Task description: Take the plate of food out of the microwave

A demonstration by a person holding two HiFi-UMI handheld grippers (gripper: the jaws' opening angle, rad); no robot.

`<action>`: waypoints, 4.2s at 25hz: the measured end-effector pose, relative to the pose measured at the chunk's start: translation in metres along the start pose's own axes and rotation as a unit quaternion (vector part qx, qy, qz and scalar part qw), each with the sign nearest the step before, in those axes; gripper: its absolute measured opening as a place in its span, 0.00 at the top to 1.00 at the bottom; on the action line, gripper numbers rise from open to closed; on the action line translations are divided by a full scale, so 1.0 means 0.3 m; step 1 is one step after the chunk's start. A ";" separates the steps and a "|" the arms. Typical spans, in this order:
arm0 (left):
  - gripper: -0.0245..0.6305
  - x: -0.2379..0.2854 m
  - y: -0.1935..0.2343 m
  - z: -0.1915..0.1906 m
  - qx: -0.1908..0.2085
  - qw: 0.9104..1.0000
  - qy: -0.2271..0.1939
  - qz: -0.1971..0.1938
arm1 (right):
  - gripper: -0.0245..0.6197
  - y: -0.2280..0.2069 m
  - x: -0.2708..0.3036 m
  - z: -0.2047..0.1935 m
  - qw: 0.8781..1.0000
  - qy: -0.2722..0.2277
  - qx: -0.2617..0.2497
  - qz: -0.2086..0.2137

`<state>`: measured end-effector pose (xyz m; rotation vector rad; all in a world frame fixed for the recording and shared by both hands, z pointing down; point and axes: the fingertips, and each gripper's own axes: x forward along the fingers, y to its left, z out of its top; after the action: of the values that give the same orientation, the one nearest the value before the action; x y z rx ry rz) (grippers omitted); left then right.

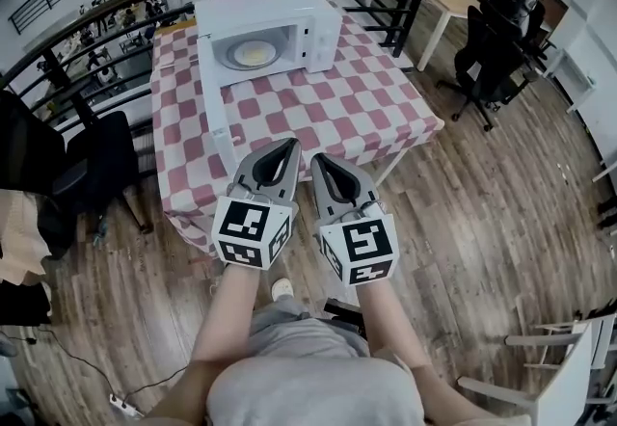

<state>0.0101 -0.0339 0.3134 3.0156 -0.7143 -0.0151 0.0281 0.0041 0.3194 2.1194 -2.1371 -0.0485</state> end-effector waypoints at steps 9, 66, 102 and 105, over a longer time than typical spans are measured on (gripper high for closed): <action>0.96 0.147 0.110 -0.007 0.003 1.000 0.008 -0.013 | 0.92 -0.076 0.181 -0.014 1.000 0.010 0.003 -0.010; 0.96 0.865 0.672 -0.160 -0.040 0.987 0.037 0.154 | 0.92 -0.507 1.099 -0.147 0.985 0.029 0.059 0.160; 0.96 0.948 0.892 -0.297 -0.050 0.967 0.057 0.245 | 0.51 -0.570 1.442 -0.420 0.944 0.134 0.207 0.219; 0.96 0.948 0.931 -0.319 -0.056 0.965 0.059 0.248 | 0.51 -0.559 1.485 -0.469 0.937 0.154 0.244 0.194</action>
<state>0.1409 -0.4072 0.4212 2.6207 -1.3734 0.1348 0.2090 -0.4326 0.4708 1.6928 -2.4918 0.8761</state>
